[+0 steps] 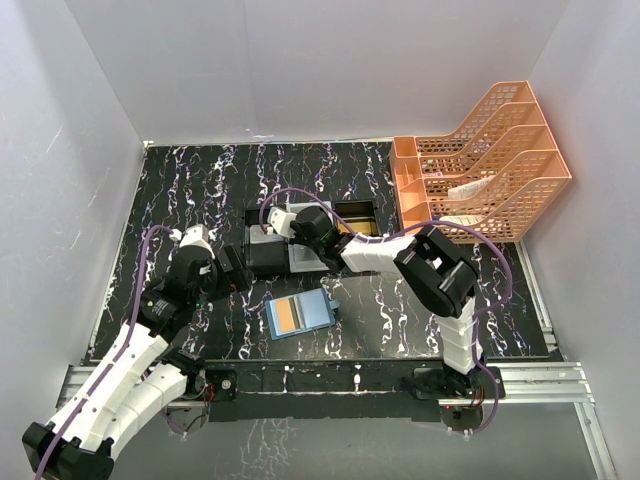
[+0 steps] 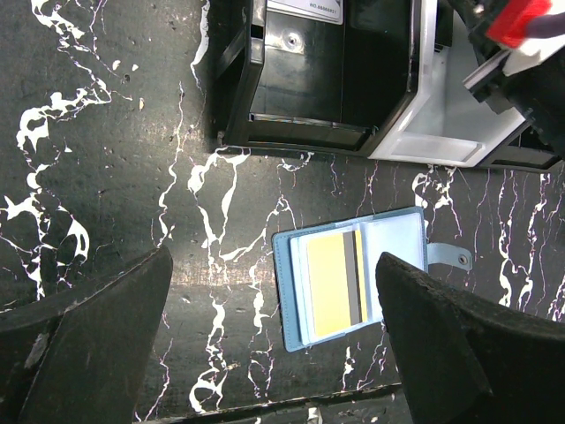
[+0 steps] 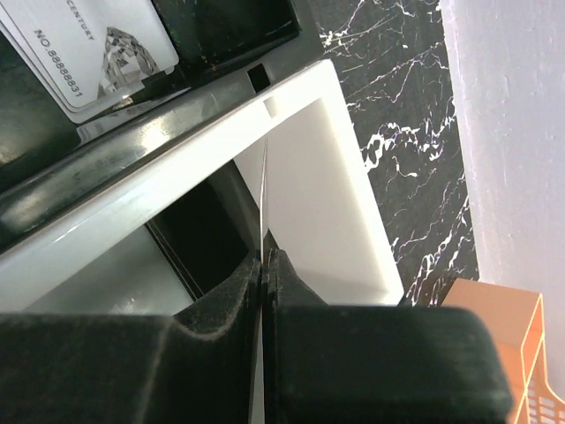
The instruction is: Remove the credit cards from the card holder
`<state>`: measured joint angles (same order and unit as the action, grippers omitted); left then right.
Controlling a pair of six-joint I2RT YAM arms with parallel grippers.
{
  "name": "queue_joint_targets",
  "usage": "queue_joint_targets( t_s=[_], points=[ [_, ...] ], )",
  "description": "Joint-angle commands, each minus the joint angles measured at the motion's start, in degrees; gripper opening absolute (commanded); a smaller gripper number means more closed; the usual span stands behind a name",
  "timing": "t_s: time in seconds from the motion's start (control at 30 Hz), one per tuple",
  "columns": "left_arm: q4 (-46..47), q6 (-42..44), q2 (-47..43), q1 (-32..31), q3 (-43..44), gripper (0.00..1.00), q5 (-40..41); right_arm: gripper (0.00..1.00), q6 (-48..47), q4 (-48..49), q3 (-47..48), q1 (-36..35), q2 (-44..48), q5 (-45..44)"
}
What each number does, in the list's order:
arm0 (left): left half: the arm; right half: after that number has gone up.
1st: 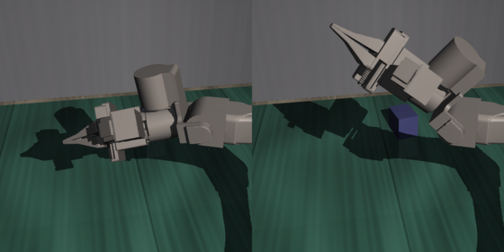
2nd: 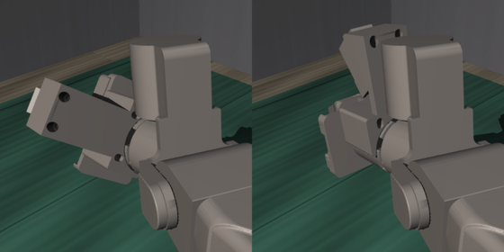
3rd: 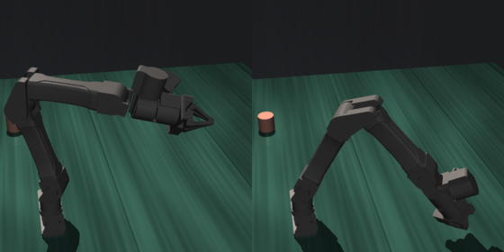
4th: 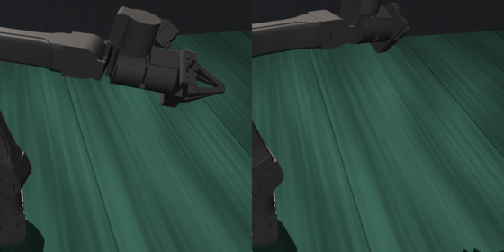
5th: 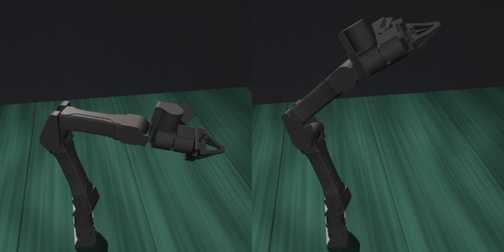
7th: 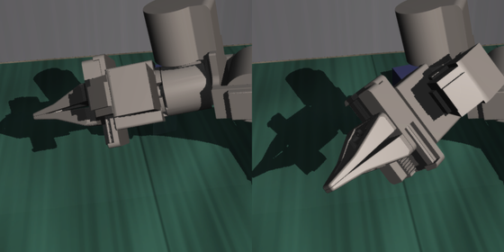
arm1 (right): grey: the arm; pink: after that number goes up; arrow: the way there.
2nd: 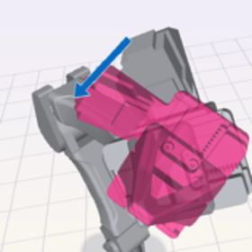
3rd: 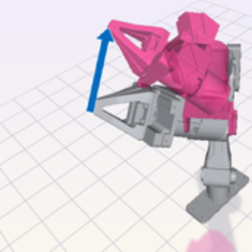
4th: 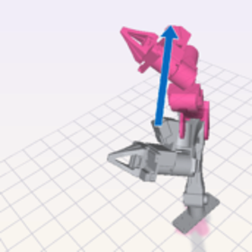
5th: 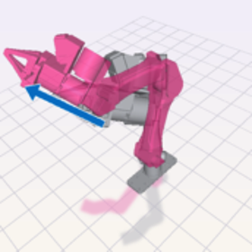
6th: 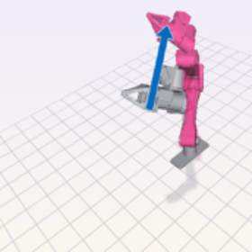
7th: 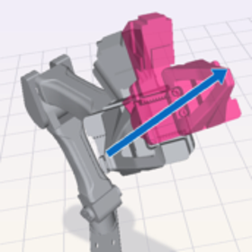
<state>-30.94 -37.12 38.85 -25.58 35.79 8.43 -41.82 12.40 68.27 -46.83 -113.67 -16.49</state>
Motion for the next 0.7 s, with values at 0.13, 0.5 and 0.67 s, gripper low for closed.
queue_joint_targets(
  t_s=[0.13, 0.5, 0.67],
  points=[
    [-0.7, -0.2, -0.7, 0.4, 1.5, 0.99, 0.5, 0.13, -4.6, 3.9, 2.4, 0.0, -2.1, -0.6],
    [-0.6, 0.3, 0.1, 0.4, 1.6, 0.99, 0.2, 0.36, -2.1, 5.3, -0.3, 0.1, 2.2, 3.8],
    [-0.5, 0.4, 0.2, 0.4, 1.6, 0.99, -0.2, 0.4, -3.9, 3.9, -0.5, 0.4, 1.0, 1.8]
  ],
)
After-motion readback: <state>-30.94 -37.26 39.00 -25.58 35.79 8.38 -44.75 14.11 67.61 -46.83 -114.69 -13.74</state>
